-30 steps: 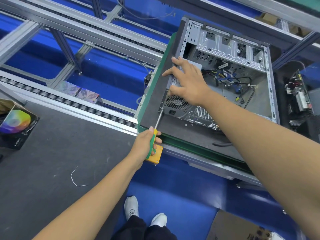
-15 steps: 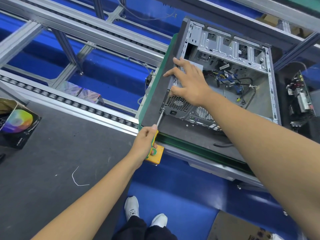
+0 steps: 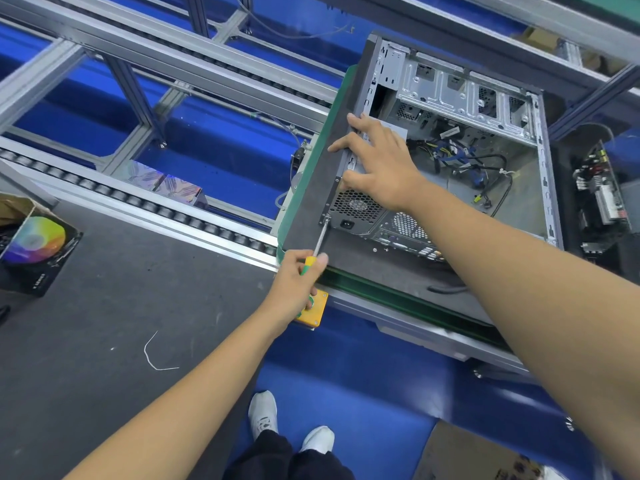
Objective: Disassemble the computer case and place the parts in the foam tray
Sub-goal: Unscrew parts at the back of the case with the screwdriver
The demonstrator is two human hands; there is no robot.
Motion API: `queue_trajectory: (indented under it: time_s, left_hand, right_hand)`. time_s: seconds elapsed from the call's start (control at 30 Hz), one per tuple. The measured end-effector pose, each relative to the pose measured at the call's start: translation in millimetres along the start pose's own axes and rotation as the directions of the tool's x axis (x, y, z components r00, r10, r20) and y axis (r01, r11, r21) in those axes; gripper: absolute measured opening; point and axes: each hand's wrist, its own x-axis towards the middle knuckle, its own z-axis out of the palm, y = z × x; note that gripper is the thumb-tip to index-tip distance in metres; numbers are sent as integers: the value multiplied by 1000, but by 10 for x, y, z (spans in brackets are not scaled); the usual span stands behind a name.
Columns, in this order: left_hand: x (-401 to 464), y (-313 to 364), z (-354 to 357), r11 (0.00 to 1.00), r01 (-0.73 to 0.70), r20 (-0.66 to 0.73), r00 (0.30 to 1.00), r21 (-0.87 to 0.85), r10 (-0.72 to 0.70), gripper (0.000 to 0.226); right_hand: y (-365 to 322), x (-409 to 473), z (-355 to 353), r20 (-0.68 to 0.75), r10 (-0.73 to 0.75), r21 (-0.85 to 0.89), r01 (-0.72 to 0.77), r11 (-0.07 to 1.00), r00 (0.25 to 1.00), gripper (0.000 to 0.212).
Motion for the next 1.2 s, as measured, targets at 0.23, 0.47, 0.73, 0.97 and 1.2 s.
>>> queue_trajectory:
  time_s: [0.23, 0.47, 0.73, 0.97, 1.2]
  left_hand:
    - [-12, -42, 0, 995, -97, 5, 995, -14, 97, 23]
    - [-25, -53, 14, 990, -117, 20, 993, 73, 116, 24]
    - [-97, -149, -19, 914, -143, 31, 989, 379, 142, 9]
    - [-153, 50, -4, 706, -177, 93, 983, 685, 156, 33]
    - [-72, 284, 65, 621, -208, 152, 978, 756, 141, 65]
  right_hand:
    - [-13, -14, -20, -3, 4, 1, -4, 1000, 1000, 52]
    - [-29, -18, -27, 3, 6, -4, -6, 1000, 1000, 52]
    - [-44, -29, -32, 1, 13, 5, -13, 1000, 1000, 53]
    - [-30, -27, -28, -2, 9, 8, -9, 1000, 1000, 50]
    - [-31, -28, -29, -4, 10, 13, -10, 1000, 1000, 49]
